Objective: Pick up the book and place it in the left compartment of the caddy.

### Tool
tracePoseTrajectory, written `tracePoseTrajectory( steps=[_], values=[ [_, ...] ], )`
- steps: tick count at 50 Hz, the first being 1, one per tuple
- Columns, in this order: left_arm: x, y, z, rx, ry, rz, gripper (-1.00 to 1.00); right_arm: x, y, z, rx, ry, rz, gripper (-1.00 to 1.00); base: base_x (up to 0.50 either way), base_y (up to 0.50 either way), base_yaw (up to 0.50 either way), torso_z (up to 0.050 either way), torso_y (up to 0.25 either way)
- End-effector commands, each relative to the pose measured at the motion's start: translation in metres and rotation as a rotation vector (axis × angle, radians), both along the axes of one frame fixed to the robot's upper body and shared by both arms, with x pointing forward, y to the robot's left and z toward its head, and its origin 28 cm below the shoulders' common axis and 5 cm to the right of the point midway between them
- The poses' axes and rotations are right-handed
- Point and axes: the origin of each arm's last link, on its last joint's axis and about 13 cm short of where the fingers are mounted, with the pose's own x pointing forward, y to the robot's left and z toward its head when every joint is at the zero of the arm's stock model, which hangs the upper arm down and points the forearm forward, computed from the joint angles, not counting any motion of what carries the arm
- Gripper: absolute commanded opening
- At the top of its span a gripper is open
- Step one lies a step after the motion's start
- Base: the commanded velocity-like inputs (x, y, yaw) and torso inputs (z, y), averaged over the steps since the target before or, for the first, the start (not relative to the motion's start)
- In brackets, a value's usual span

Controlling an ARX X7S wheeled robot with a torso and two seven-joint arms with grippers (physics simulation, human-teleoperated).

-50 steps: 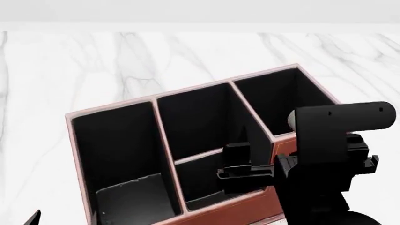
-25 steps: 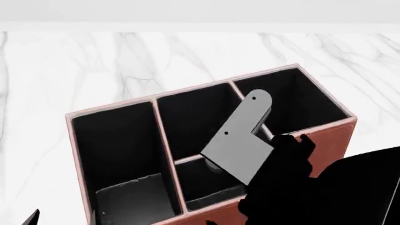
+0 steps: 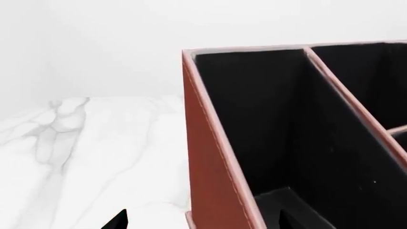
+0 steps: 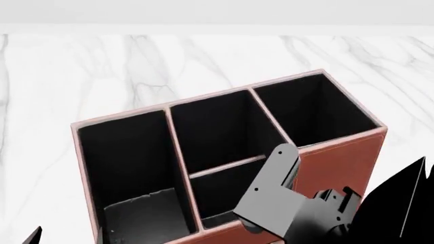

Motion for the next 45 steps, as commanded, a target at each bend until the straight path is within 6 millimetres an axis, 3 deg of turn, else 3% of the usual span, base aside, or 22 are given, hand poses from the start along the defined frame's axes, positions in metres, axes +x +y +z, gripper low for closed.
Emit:
tracePoseTrajectory(
  steps=[1,22,45],
  values=[
    [0.000,0.000,0.000,0.000,-0.001,0.001,1.00,-0.002,-0.005,-0.004,-0.031,0.041,-0.024,1.00,0.00,0.00,0.00,0.000,0.000],
    [0.000,0.000,-0.001,0.001,0.000,0.002,1.00,-0.003,-0.023,-0.012,-0.161,0.027,-0.120,1.00,0.00,0.00,0.00,0.000,0.000],
    [0.001,0.001,-0.002,0.002,0.002,0.001,1.00,-0.007,-0.041,-0.013,-0.168,0.026,-0.218,1.00,0.00,0.00,0.00,0.000,0.000]
  ],
)
